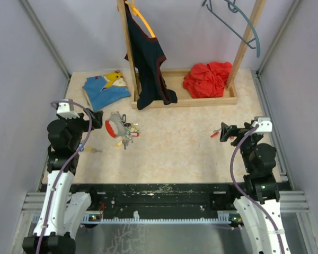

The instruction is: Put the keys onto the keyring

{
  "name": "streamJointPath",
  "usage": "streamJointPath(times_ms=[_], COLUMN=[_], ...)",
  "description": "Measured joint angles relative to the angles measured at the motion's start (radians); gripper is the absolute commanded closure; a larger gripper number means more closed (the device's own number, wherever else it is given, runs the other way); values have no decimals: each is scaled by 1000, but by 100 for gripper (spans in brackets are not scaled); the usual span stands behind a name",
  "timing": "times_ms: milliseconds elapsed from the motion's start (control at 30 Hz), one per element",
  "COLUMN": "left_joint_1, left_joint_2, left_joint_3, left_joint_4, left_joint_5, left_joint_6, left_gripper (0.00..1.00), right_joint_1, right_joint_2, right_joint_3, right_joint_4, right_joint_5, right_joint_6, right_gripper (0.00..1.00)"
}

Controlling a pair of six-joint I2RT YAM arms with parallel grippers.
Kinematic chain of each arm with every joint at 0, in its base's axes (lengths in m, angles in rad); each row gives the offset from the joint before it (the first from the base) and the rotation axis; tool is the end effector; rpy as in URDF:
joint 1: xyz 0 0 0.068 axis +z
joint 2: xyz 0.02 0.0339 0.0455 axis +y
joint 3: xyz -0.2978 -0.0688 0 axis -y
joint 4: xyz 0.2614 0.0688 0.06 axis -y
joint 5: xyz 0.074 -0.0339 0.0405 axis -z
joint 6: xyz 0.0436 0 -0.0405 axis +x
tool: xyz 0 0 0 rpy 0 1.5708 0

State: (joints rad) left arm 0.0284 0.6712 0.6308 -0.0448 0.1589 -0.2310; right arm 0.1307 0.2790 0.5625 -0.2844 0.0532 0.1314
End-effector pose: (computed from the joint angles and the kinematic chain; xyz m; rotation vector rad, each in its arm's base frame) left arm 0.1672 -0.0022 0.3381 -0.0943 1.6600 -0.2853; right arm 0.0850 0.0088 0.3261 0.0424 1.5735 0.1639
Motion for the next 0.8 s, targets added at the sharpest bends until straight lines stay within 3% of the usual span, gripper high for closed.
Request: streamJointPath(times_ms=[400,800], left_joint_1=[0,-6], left_joint_2=[41,319], left_joint_3=[0,50], left_joint_4=[-6,-41], left_joint_5=[-55,50], left_joint_6=[-50,-149], left_gripper=[0,0], right_joint_1=[0,0], right_joint_2=[5,5], right_joint_3=[0,0], right_joint_4=[0,0], right_joint_5=[-2,-23], right_joint_6=[0,2], right_gripper=[1,1])
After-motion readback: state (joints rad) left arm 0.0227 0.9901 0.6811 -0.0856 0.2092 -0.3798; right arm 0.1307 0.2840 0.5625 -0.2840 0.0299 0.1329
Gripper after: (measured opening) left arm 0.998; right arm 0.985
